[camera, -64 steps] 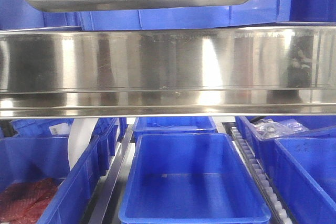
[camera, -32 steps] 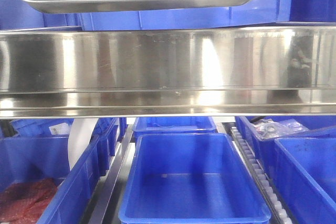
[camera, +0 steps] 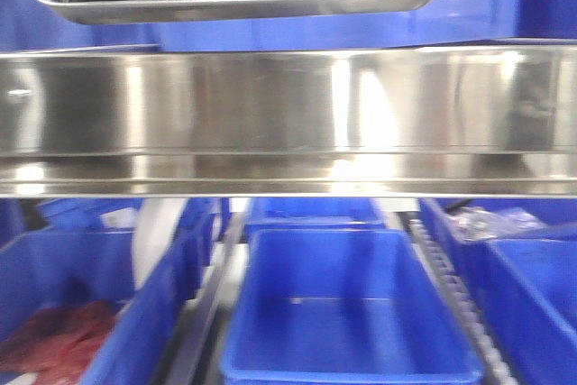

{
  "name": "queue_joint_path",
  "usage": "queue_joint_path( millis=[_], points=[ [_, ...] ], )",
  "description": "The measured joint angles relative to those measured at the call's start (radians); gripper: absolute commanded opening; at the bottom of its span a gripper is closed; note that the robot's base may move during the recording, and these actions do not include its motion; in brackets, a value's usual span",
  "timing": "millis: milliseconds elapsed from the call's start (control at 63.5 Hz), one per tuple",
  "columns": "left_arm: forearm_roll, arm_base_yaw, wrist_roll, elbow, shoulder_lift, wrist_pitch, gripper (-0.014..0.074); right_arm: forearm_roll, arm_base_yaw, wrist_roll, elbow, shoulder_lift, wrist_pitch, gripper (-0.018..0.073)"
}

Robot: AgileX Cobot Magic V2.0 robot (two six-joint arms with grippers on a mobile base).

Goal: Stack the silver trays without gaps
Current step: 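Hold the silver tray with both grippers while the base drives away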

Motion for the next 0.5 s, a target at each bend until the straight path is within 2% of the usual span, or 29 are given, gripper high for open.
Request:
queue_joint_path(
  millis=[504],
  points=[
    [-0.004,0.000,0.000,0.000,0.000,0.000,-0.0048,-0.002,0.000,0.000,0.000,0.000,0.002,0.0021]
  ],
)
